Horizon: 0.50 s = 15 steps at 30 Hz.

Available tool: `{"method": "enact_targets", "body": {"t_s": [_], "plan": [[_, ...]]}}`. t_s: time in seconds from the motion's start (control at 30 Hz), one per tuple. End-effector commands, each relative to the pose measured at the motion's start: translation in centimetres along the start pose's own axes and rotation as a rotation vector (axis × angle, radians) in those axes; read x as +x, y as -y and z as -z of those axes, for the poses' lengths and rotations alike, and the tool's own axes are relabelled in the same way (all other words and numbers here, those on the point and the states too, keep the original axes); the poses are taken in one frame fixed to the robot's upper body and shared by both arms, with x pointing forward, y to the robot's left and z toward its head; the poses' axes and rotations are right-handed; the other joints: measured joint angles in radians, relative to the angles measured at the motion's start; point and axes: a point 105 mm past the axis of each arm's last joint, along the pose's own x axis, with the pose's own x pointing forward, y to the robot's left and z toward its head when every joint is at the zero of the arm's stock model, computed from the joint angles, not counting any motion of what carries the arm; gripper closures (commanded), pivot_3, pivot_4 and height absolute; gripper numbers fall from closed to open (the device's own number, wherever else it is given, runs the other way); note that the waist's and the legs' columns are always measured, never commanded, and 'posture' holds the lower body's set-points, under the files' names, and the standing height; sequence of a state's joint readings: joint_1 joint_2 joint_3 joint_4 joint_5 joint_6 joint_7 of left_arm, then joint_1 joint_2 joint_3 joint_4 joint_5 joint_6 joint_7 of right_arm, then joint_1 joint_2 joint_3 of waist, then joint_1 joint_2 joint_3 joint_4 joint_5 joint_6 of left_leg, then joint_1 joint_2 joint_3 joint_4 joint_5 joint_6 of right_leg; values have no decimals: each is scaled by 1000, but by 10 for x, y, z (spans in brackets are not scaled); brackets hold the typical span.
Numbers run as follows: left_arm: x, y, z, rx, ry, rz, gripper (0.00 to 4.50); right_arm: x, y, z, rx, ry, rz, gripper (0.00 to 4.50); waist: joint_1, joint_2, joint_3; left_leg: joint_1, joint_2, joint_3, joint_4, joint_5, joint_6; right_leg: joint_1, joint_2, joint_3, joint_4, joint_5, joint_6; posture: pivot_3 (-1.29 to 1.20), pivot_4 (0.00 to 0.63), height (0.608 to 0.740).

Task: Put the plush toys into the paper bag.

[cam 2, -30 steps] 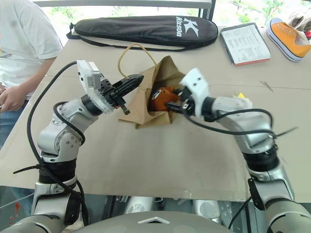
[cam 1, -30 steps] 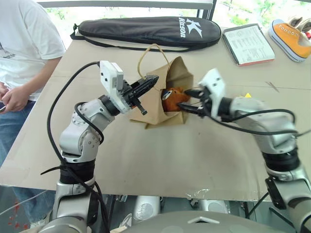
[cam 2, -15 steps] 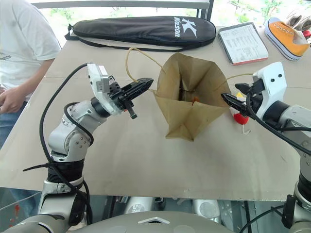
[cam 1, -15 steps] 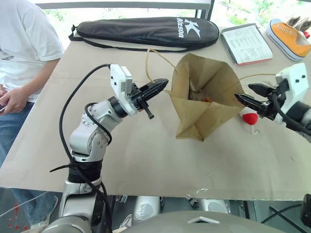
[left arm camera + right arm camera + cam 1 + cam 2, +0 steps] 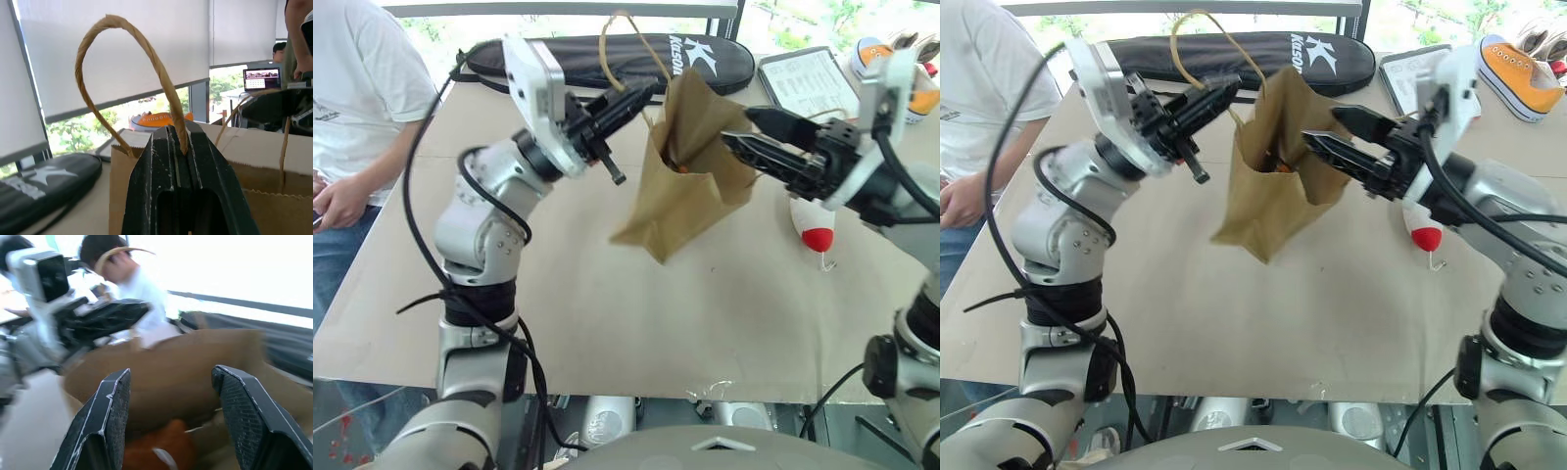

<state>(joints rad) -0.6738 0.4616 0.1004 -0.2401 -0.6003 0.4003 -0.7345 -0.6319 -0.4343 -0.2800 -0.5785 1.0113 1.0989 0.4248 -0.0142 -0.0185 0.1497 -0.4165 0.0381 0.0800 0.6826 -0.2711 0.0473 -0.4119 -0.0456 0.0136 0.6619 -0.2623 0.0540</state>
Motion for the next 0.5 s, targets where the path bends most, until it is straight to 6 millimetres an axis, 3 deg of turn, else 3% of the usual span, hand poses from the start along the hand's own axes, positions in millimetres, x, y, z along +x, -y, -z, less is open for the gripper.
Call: {"method": "enact_targets", "body": {"t_s": [0.03, 0.13, 0.43, 0.5], "plan": [[-1, 2, -11, 92, -16, 25, 4500, 14, -13, -9, 19, 87, -104, 1099, 0, 0, 0, 0, 0, 0, 0, 0, 0, 0, 0, 0, 0, 0, 0, 0, 150, 740], [-6, 5, 0, 109, -77, 22, 4500, 18, -25, -14, 54, 143, -179, 26, 3, 0, 0, -1, 0, 1, -1, 0, 0, 0, -1, 0, -1, 0, 0, 0, 150, 740], [-25, -7, 23, 125, -191, -84, 4500, -13, -29, -33, 114, 209, -202, 26, 4, 0, 0, -1, 0, 1, 0, 0, 0, 0, -2, 0, 0, 0, 0, 0, 150, 740], [-29, -12, 27, 118, -209, -108, 4500, -28, -19, -36, 83, 197, -109, 26, 3, 0, 0, -1, 0, 1, 0, 0, 0, 0, -2, 0, -1, 0, 0, 0, 150, 740]]}}
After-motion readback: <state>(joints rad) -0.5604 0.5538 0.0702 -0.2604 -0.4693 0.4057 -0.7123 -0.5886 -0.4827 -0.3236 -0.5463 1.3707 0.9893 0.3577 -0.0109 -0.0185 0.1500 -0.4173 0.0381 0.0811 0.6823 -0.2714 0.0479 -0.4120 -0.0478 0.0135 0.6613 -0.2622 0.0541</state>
